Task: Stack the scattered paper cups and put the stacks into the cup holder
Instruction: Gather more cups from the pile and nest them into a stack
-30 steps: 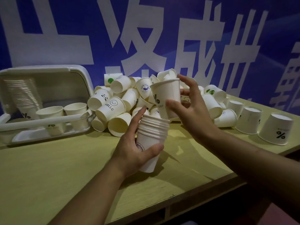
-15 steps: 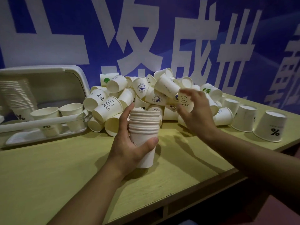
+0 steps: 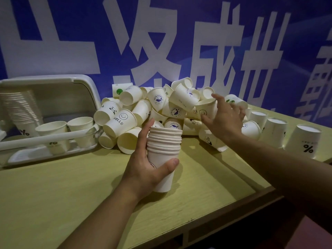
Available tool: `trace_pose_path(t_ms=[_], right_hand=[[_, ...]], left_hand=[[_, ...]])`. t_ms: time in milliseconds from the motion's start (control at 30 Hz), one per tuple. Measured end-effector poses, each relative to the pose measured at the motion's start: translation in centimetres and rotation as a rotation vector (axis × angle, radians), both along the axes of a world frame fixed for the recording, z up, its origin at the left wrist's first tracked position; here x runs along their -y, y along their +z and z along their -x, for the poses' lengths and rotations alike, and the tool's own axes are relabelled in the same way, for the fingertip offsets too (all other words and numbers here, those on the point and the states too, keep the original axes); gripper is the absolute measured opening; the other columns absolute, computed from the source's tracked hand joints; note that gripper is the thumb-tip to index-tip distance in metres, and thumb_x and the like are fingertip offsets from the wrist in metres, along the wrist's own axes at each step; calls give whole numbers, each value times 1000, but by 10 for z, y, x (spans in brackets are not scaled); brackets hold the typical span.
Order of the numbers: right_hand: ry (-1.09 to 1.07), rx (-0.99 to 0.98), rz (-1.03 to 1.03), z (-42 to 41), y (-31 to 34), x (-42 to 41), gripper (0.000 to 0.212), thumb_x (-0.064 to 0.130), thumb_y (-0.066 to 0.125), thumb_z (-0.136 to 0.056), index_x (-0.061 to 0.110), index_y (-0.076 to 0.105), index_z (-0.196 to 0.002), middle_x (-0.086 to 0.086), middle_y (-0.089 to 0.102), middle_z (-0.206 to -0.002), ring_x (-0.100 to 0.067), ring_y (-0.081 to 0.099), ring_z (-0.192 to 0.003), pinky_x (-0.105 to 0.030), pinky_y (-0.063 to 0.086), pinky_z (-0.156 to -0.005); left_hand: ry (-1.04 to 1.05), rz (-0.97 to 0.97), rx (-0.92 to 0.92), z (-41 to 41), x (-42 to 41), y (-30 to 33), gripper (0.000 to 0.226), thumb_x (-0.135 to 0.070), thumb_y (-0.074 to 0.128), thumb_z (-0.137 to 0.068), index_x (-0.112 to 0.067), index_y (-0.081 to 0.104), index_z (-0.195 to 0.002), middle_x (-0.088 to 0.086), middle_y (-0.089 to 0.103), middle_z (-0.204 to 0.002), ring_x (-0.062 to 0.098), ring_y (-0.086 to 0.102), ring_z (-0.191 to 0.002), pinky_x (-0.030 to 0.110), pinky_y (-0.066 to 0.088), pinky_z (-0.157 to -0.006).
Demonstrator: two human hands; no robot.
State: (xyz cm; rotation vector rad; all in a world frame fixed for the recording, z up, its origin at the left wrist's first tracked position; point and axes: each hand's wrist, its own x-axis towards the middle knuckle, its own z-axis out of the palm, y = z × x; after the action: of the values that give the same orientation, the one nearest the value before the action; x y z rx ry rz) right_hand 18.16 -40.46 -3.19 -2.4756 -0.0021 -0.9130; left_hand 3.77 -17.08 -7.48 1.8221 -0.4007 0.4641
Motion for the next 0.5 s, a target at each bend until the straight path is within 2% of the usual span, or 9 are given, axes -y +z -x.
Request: trace_pose_path(t_ms=[67,100,167,233,267,433,500], right_hand=[[64,81,-71,7,4,-3,73,47,73,-82,38,32,-143,-3,54,-137,-29,43,-132,-55,23,-116],[131,121,-132,13,6,-6,74,41,75,-82,38,33,-142,-3,54,-136,-28,48,-127,-53,34,-110],[279,160,-243,27,8,-11,77,32,77,-82,37,30,-142,-3,52,-137,-24,55,-117,-38,53,-89],[372,157,-276,41,8,-16,77,29,77,-83,35,28,-143,-2,52,-139,-17,58,-107,-21,50,-74],[407,151,-281,48,9,-18,76,29,76,-84,35,28,-143,-3,53,-138,-14,58,-103,-18,49,-71],[521,125,-392,71,14,-31,68,34,71,-87,35,31,-143,-2,54,-136,-8,58,-97,-13,50,-62],[564,117,-459,77,17,-36,67,34,70,-88,34,32,-143,4,52,-130,-2,58,-93,-10,51,-59]], left_hand=[[-11,-8,0,0,0,0,101,-60,78,-55,-78,17,-134,-22,48,-142,-5,60,-112,26,55,-89],[-18,-12,-3,0,0,0,102,-60,78,-56,-76,17,-136,-22,47,-144,-4,59,-114,30,55,-92],[-35,-18,-10,-1,0,-1,106,-58,79,-56,-73,16,-140,-23,47,-145,-3,59,-116,34,55,-96],[-53,-22,-15,-1,1,-2,108,-58,81,-57,-72,16,-142,-24,48,-144,-1,58,-120,39,53,-101],[-56,-22,-17,-2,2,-2,108,-58,81,-57,-72,16,-142,-24,47,-144,0,57,-122,41,52,-103],[-55,0,-37,-2,1,-2,106,-58,80,-59,-72,15,-142,-23,47,-145,0,58,-120,43,53,-101],[-57,-4,-40,-2,1,-2,106,-59,79,-60,-72,15,-142,-24,46,-145,-2,59,-117,38,55,-98]])
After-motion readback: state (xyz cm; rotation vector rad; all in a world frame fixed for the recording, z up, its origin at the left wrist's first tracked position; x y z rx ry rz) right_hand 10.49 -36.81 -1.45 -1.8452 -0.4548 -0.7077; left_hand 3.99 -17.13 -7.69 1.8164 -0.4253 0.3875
